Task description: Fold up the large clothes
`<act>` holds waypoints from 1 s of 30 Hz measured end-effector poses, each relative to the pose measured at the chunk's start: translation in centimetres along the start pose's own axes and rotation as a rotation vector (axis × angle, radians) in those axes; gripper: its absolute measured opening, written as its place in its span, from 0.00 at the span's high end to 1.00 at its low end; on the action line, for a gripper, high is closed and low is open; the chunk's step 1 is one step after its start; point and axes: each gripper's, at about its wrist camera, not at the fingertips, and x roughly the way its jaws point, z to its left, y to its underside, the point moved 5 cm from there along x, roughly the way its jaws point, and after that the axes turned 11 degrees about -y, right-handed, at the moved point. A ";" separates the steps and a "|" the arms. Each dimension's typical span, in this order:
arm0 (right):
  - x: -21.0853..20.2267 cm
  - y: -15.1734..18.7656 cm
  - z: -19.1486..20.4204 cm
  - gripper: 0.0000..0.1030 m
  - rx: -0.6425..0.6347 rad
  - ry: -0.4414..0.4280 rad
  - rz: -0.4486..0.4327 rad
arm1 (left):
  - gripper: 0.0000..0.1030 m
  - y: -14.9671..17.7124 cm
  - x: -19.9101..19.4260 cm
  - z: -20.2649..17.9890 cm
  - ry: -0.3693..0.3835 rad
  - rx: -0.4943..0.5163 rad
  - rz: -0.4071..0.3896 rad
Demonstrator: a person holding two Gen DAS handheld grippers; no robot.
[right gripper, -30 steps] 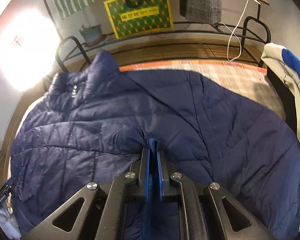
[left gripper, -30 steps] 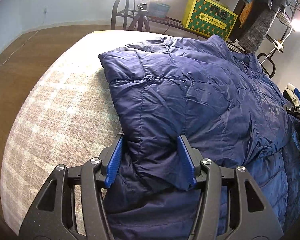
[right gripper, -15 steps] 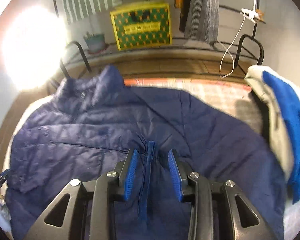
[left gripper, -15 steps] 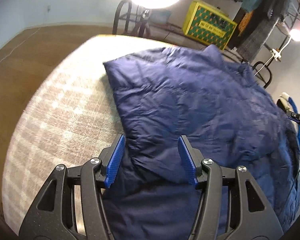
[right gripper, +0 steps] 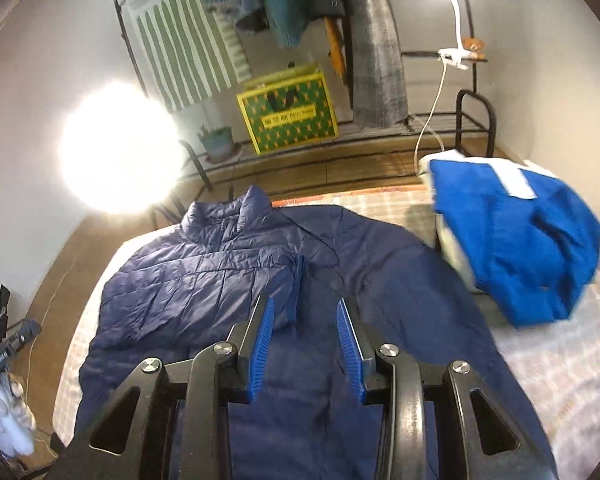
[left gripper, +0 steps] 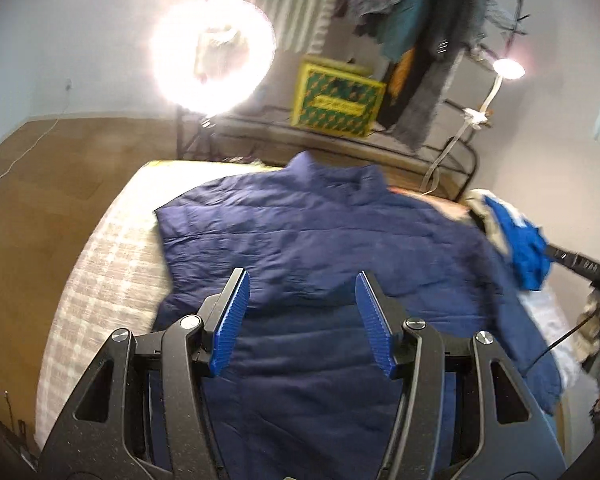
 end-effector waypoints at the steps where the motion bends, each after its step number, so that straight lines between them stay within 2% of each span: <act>1: -1.8 0.6 0.0 0.66 -0.010 0.004 -0.014 | 0.45 0.1 -1.2 -1.2 0.015 0.005 -0.010; 5: -6.5 2.9 -0.3 0.62 -0.035 0.015 -0.035 | 0.45 1.3 -4.0 -5.6 0.046 0.015 -0.018; 10: -12.1 6.6 -2.4 0.58 -0.008 0.052 -0.048 | 0.45 4.6 -5.1 -10.8 0.143 0.011 0.047; 13: -15.0 9.0 -4.2 0.50 -0.012 0.115 -0.057 | 0.45 6.4 -6.2 -12.9 0.189 0.002 0.055; 15: -16.9 10.6 -5.6 0.49 0.012 0.144 -0.067 | 0.45 7.6 -6.4 -14.0 0.225 -0.003 0.067; 19: -19.9 13.9 -9.0 0.49 0.110 0.167 -0.081 | 0.45 8.0 -6.1 -14.6 0.162 0.044 0.051; 25: -22.1 19.5 -14.7 0.48 0.267 0.226 -0.063 | 0.45 8.6 -5.9 -14.6 0.175 0.043 0.057; 30: -21.5 23.5 -19.9 0.48 0.462 0.191 -0.037 | 0.45 8.9 -5.5 -14.2 0.159 0.053 0.071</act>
